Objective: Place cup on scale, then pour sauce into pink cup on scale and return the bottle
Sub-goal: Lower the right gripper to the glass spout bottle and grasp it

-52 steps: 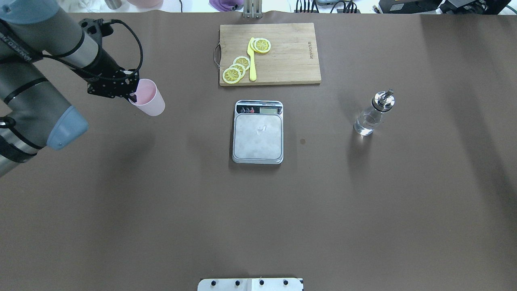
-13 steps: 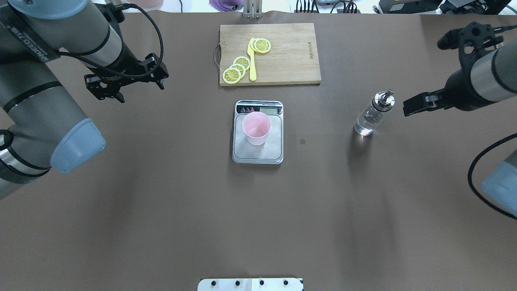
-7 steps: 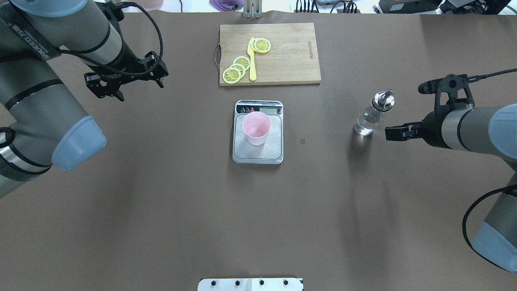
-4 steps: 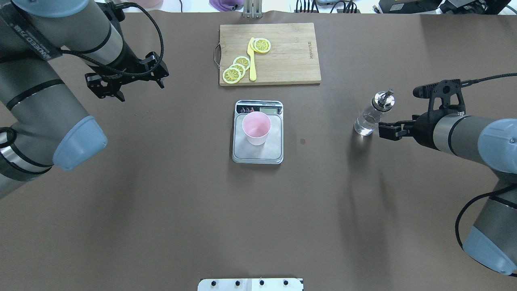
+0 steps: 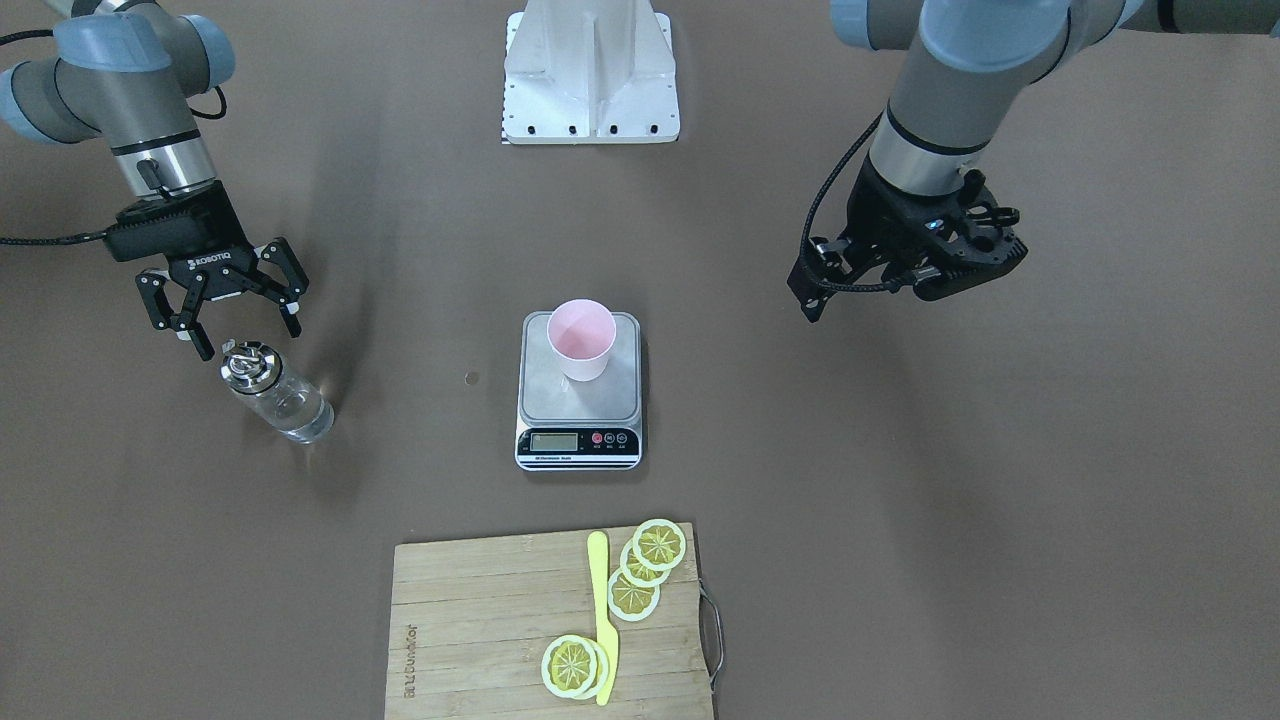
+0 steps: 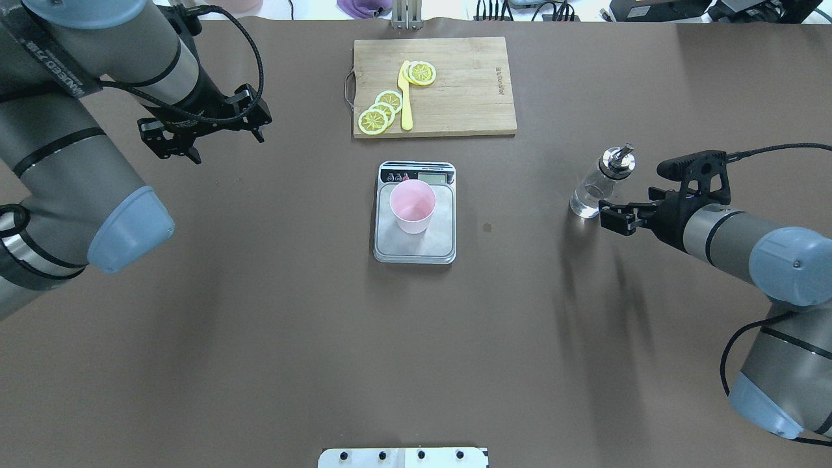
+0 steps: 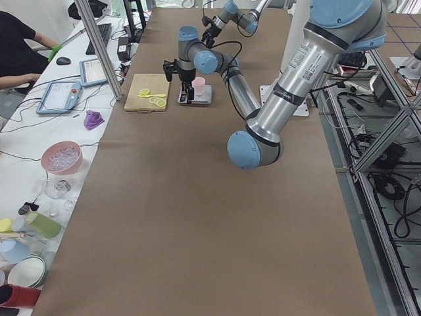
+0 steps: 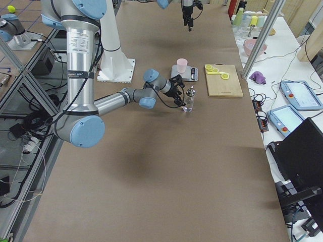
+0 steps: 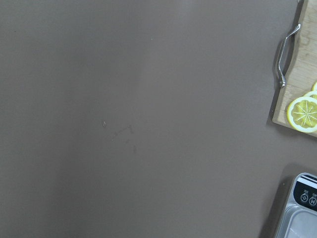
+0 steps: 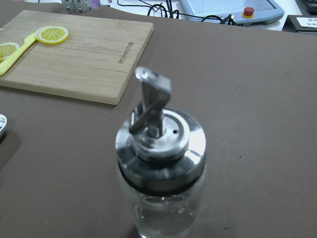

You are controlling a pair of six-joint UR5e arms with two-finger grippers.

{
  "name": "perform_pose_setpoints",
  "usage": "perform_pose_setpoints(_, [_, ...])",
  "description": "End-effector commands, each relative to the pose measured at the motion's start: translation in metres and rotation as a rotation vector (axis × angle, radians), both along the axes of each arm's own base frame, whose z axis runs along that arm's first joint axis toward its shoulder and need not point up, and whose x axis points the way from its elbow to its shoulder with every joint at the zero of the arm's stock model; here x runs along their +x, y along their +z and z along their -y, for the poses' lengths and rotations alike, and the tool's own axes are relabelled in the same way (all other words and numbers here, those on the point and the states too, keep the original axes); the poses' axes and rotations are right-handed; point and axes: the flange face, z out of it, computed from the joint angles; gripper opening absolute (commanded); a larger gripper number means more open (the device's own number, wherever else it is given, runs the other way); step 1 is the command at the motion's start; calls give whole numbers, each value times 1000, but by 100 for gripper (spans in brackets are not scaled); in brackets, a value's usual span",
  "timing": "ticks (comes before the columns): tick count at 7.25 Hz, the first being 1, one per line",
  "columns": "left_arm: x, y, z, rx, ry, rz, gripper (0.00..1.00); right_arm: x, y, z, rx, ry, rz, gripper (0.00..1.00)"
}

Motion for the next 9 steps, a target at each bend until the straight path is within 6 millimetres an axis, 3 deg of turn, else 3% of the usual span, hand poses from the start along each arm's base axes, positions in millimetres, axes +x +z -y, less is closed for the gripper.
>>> perform_pose_setpoints(1, [0,1,0,-2,0,2,98,-21,6,-7,38,41,-25,98])
perform_pose_setpoints(2, [0,1,0,-2,0,2,98,-30,1,-5,51,52,-20,98])
perform_pose_setpoints(6, [4,4,3,-9,-1,9,98,-33,5,0,62,85,-32,98])
perform_pose_setpoints(9, [4,4,4,-7,-2,9,98,-51,5,13,69,103,-38,98])
